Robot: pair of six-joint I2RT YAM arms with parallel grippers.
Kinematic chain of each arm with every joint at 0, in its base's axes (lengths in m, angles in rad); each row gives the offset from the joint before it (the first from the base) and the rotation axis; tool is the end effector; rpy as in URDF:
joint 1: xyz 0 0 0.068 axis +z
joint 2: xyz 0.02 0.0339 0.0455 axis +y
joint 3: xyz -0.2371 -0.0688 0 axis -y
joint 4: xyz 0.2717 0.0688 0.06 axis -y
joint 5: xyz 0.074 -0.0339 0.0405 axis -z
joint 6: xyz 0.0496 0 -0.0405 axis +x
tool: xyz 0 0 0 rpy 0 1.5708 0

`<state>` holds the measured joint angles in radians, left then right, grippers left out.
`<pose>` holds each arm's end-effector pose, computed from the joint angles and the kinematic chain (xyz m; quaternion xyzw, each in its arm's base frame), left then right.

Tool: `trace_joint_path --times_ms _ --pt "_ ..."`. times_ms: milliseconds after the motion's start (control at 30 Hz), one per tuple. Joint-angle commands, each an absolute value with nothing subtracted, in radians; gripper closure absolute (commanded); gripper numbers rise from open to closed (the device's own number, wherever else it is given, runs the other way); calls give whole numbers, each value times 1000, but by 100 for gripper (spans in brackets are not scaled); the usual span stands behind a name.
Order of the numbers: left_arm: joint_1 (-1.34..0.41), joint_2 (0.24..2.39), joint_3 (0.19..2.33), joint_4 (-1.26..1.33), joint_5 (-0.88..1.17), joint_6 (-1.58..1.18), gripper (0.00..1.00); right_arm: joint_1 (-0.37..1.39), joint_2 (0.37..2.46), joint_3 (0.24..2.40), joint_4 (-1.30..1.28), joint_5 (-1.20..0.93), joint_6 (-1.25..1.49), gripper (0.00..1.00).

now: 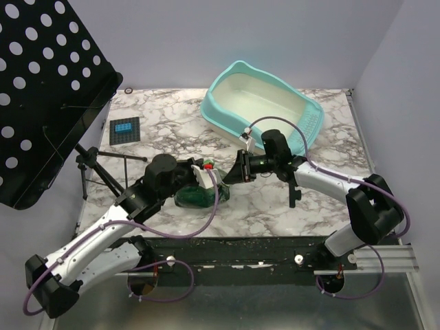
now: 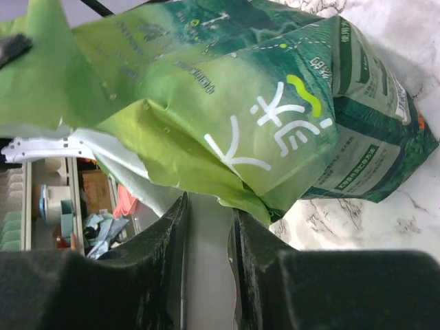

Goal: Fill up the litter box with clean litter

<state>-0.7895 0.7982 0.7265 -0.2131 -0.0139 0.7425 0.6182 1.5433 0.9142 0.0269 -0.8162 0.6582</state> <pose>0.1754 -0.1759 0.2889 0.5518 0.5796 -0.0085 0.5995 0.2704 0.2366 0.1780 -0.1685 0.8159 0.5367 0.1340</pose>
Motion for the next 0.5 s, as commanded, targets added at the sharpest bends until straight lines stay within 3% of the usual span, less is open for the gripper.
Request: trace_joint_path --times_ms 0,333,467 --pt "-600 885 828 -52 213 839 100 629 1539 784 196 -867 819 100" --pt "-564 826 810 -110 423 683 100 629 1549 641 598 -864 1041 100" --pt "-591 724 704 -113 472 621 100 629 1525 658 604 -870 1045 100"
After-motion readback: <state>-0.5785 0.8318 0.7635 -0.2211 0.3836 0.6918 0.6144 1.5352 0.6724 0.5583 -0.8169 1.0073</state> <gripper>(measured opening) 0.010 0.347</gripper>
